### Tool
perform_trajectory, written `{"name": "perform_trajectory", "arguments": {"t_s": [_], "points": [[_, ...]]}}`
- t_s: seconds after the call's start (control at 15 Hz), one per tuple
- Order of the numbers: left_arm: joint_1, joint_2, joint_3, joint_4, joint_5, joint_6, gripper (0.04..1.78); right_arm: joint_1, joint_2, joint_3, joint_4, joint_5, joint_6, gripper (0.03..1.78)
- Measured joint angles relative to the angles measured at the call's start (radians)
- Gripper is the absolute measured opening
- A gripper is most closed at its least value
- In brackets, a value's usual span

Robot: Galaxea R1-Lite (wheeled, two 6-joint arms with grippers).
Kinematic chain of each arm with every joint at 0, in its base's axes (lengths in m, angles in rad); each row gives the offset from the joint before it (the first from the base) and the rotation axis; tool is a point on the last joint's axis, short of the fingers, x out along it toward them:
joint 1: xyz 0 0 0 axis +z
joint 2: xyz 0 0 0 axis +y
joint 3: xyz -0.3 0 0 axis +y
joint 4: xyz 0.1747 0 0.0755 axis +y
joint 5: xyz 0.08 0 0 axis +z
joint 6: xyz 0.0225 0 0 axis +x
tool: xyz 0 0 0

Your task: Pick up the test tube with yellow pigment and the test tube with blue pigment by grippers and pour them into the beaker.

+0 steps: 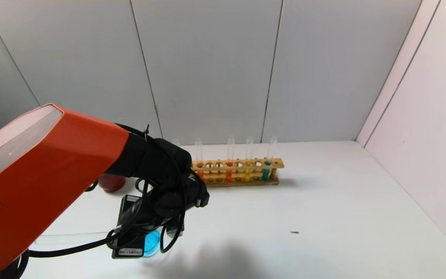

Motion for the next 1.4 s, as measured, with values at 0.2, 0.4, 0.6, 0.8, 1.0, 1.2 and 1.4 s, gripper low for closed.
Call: {"name": "perform_trajectory", "arguments": {"t_s": [0.2,0.4,0.6,0.8,1.0,1.2,1.4], "points": [[0.006,-0.052,-0.001,-0.012,-0.058,-0.116,0.30,0.000,0.000,0.000,0.000,0.000,0.000,1.70],[0.019,-0.131,0.004,-0.044,-0.144,-0.331,0.30,0.000,0.000,0.000,0.000,0.000,0.000,1.70],[0.034,-0.244,0.033,-0.141,-0.153,-0.511,0.30,0.000,0.000,0.000,0.000,0.000,0.000,1.70],[0.066,-0.369,0.089,-0.281,-0.147,-0.573,0.30,0.000,0.000,0.000,0.000,0.000,0.000,1.70],[0.144,-0.479,0.181,-0.449,-0.131,-0.569,0.30,0.000,0.000,0.000,0.000,0.000,0.000,1.70],[0.248,-0.545,0.228,-0.588,-0.137,-0.549,0.30,0.000,0.000,0.000,0.000,0.000,0.000,1.70],[0.352,-0.577,0.241,-0.724,-0.153,-0.497,0.30,0.000,0.000,0.000,0.000,0.000,0.000,1.70]]}}
